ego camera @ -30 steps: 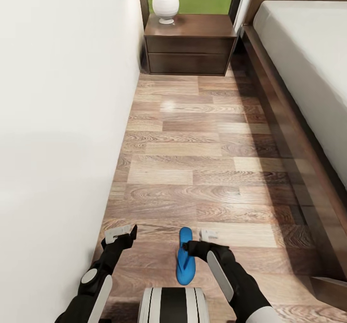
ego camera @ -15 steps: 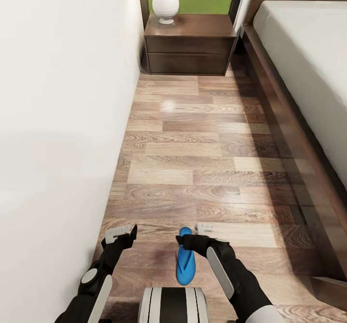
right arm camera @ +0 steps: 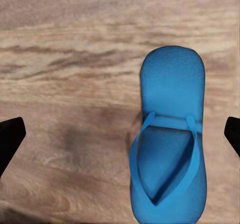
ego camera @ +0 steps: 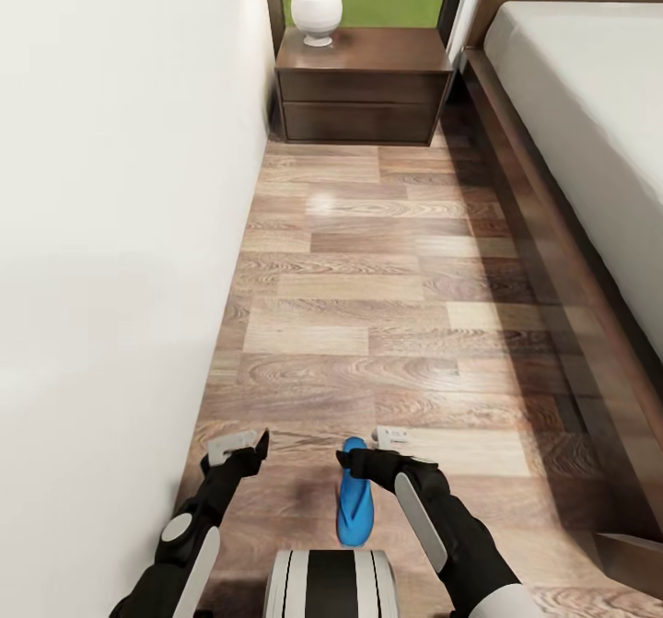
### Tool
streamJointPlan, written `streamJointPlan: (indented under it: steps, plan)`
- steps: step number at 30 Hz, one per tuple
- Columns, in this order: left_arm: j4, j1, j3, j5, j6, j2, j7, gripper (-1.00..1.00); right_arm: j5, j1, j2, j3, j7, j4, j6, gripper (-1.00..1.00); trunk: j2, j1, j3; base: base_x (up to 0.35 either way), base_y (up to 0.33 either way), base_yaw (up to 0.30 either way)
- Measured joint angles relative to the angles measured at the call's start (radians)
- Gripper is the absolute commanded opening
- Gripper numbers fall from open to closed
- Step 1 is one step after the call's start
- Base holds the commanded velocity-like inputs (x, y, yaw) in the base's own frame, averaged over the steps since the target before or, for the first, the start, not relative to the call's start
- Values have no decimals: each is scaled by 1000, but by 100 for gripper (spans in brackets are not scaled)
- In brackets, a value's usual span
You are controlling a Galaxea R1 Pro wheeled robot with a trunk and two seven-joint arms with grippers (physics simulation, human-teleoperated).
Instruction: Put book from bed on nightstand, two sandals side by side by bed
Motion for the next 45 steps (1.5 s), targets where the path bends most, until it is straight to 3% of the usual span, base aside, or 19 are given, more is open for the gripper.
streamJointPlan:
  steps: [17, 45]
  plan:
    - [-1, 0, -2, 0, 0, 0, 0, 100, 0, 0, 0, 1, 0, 0, -2, 100, 0, 0, 0, 42, 0, 0]
    - [-3, 0, -3, 0, 0, 0, 0, 100, 0, 0, 1, 1, 0, 0, -2, 100, -7, 13, -108, 0, 0, 0]
